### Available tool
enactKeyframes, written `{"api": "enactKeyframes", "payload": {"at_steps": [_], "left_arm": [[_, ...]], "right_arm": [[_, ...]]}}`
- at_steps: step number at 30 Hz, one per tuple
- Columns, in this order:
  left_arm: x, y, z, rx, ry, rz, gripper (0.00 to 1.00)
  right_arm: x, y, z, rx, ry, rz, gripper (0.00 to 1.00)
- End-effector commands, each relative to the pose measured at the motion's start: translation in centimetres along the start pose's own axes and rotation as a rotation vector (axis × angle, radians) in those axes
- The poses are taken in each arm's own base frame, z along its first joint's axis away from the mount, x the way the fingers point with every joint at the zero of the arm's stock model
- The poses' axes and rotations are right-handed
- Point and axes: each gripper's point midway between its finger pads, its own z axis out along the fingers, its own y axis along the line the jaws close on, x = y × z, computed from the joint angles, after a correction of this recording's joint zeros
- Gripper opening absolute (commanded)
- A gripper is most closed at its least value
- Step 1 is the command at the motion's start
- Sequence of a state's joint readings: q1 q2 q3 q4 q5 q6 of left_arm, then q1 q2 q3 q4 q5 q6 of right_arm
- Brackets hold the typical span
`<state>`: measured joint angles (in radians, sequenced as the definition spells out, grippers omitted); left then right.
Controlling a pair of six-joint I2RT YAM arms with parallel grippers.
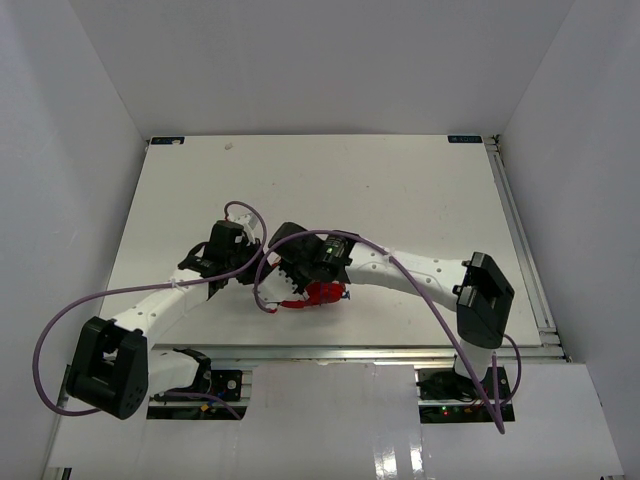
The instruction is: Wrap the headphones
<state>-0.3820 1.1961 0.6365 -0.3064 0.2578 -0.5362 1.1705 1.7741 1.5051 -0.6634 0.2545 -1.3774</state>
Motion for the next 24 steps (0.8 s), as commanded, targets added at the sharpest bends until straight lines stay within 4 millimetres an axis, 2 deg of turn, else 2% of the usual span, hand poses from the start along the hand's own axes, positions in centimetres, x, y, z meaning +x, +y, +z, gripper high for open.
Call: {"api": "enactKeyframes", "payload": {"at_steps": [1, 4, 9, 15, 18, 20, 24], "left_arm": [[-2.3, -3.1, -1.3, 0.108, -0.065, 0.014, 0.00], [-2.2, -3.1, -1.3, 0.107, -0.066, 0.009, 0.00], [-2.4, -3.1, -1.4, 0.097, -0.063, 0.008, 0.00], [-2.9, -2.8, -1.3, 0.066, -0.067, 0.003, 0.00], [-3.5, -2.7, -1.1, 0.048, -0.069, 0.004, 0.00], [-4.0, -2.7, -0.9, 0.034, -0.072, 0.010, 0.00], [-6.0, -3.2, 0.2, 0.021, -0.075, 0.022, 0.00]], "right_arm": [[-0.1, -0.6, -0.7, -0.004, -0.034, 0.044, 0.44], [0.2, -0.9, -1.1, 0.002, -0.039, 0.057, 0.52], [0.3, -2.3, -2.2, 0.032, -0.061, 0.079, 0.55], [0.5, -5.4, -5.2, 0.094, -0.141, 0.179, 0.56], [1.8, -6.6, -7.4, 0.116, -0.192, 0.265, 0.58], [3.3, -6.5, -8.2, 0.116, -0.222, 0.333, 0.58], [6.4, -5.0, -10.3, 0.099, -0.279, 0.542, 0.59]]}}
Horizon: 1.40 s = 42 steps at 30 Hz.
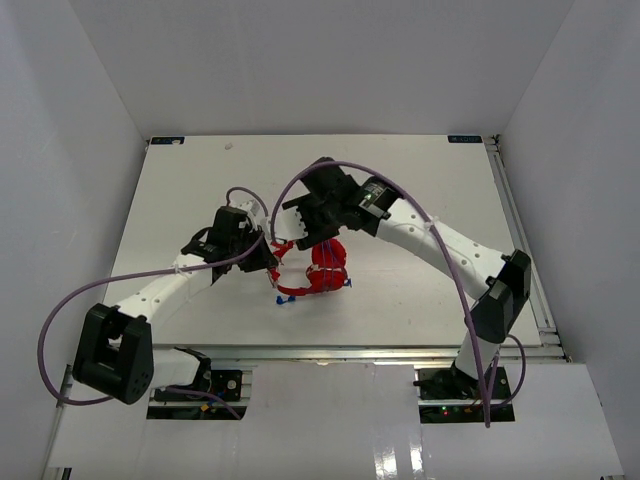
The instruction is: Wrap the headphones
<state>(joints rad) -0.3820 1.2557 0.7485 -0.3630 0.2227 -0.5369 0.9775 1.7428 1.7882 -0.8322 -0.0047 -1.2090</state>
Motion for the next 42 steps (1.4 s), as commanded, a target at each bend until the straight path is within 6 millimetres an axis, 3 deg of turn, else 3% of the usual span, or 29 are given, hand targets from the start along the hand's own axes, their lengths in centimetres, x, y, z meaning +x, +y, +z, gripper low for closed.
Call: {"api": "enactKeyframes", "payload": {"at_steps": [1, 3, 8, 10, 15, 17, 21, 23, 26, 31, 42], "left_arm": [[-4.0, -2.6, 0.5, 0.050, -0.060, 0.024, 0.00], [-5.1, -2.8, 1.3, 0.042, -0.060, 0.029, 0.00], [-7.8, -3.3, 3.8, 0.025, -0.060, 0.027, 0.00], [-9.2, -3.7, 4.4, 0.026, -0.070, 0.033, 0.00], [-11.7, -3.9, 6.3, 0.001, -0.083, 0.040, 0.00], [-13.9, -4.7, 6.5, 0.011, -0.113, 0.041, 0.00], [-17.8, -7.0, 5.8, 0.045, -0.167, 0.061, 0.00], [-18.2, -7.3, 5.9, 0.048, -0.163, 0.061, 0.00], [-17.9, -7.3, 6.0, 0.053, -0.149, 0.069, 0.00], [-13.9, -5.1, 6.9, 0.038, -0.077, 0.061, 0.00], [-9.2, -2.5, 8.4, 0.030, -0.008, 0.063, 0.00]], "right_arm": [[2.6, 0.1, -5.3, 0.013, -0.105, 0.289, 0.59], [3.2, 0.6, -7.0, 0.021, -0.155, 0.360, 0.59], [8.2, 4.9, -8.0, -0.023, -0.186, 0.603, 0.59], [9.0, 6.1, -8.9, -0.007, -0.212, 0.652, 0.59], [9.6, 10.5, -8.6, 0.023, -0.251, 0.727, 0.59], [9.5, 12.5, -8.3, 0.020, -0.264, 0.764, 0.59], [9.7, 14.8, -7.8, 0.019, -0.282, 0.819, 0.59], [9.9, 15.6, -7.6, 0.027, -0.288, 0.840, 0.59], [9.9, 16.9, -7.3, 0.020, -0.303, 0.876, 0.59], [9.6, 18.4, -6.9, 0.010, -0.320, 0.911, 0.59], [9.8, 20.2, -6.9, 0.025, -0.325, 0.956, 0.60]]}}
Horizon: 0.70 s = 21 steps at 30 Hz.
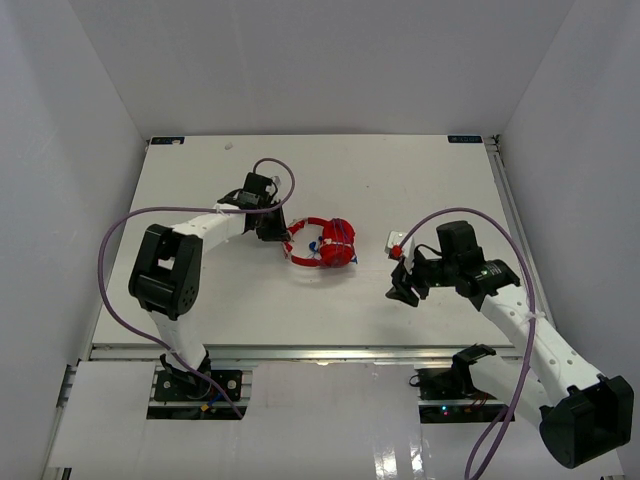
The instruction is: Wrap the headphones
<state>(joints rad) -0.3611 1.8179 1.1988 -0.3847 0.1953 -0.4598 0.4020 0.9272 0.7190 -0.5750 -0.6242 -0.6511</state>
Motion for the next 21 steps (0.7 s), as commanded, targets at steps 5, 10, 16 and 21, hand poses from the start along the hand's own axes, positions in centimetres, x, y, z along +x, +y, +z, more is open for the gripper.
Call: {"api": "enactKeyframes", "payload": {"at_steps": [5, 10, 16, 21], "left_arm": [[-0.5, -1.8, -1.7, 0.116, -0.080, 0.039, 0.00], [1.0, -1.1, -2.0, 0.108, -0.067, 0.046, 0.28], [1.7, -1.3, -3.0, 0.132, -0.075, 0.050, 0.50], [0.9, -3.2, -6.5, 0.210, -0.149, 0.093, 0.77]], "right_arm": [[0.0, 0.3, -0.3, 0.013, -0.045, 0.015, 0.60], [0.3, 0.1, -0.4, 0.020, -0.041, 0.027, 0.60], [0.0, -0.3, -0.8, 0.035, -0.049, 0.049, 0.61], [-0.8, -1.0, -1.5, 0.069, -0.058, 0.083, 0.77]]}}
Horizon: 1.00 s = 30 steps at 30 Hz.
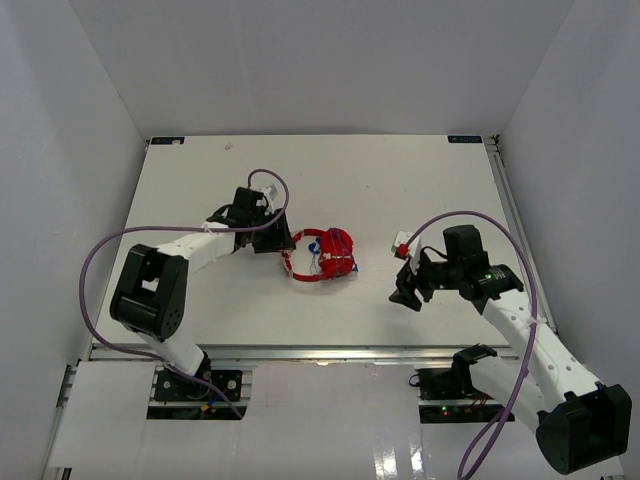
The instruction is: Wrap the headphones
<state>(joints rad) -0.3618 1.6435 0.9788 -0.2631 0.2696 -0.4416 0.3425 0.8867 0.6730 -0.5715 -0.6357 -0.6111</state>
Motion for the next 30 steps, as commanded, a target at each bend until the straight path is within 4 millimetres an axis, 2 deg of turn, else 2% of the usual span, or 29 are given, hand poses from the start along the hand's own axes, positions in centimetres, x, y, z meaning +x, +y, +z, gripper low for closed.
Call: {"api": "enactKeyframes", "payload": {"at_steps": [1, 3, 8, 9, 12, 14, 17, 20, 24, 30], "left_arm": [[-2.5, -3.5, -4.5, 0.127, -0.134, 0.072, 0.82], [-2.5, -4.3, -6.3, 0.157, -0.174, 0.095, 0.88], [-1.2, -4.8, -10.1, 0.189, -0.243, 0.138, 0.93], [-0.7, -4.7, -10.5, 0.188, -0.243, 0.139, 0.93], [0.1, -5.8, -14.9, 0.245, -0.347, 0.160, 0.94], [1.2, -6.7, -17.5, 0.308, -0.409, 0.162, 0.94], [3.2, -7.8, -20.2, 0.411, -0.467, 0.162, 0.96], [4.7, -8.2, -22.4, 0.469, -0.515, 0.149, 0.97], [5.8, -8.1, -24.5, 0.488, -0.572, 0.135, 0.98], [6.5, -8.0, -25.7, 0.482, -0.573, 0.146, 0.98]], "right_arm": [[-2.3, -1.0, -1.0, 0.043, -0.053, 0.021, 0.80], [-2.7, -1.9, -1.4, 0.082, -0.050, 0.047, 0.86], [-4.2, -5.1, -3.2, 0.232, -0.048, 0.116, 0.99], [-4.4, -5.7, -3.5, 0.264, -0.047, 0.123, 0.98], [-5.1, -7.1, -4.7, 0.361, -0.067, 0.180, 0.91], [-5.7, -7.5, -5.3, 0.398, -0.086, 0.194, 0.90], [-6.1, -8.2, -5.6, 0.437, -0.101, 0.274, 0.90], [-6.7, -9.1, -6.5, 0.496, -0.117, 0.303, 0.90], [-7.5, -9.8, -8.0, 0.570, -0.142, 0.293, 0.90], [-6.4, -11.0, -9.7, 0.711, -0.135, 0.284, 0.90]]}}
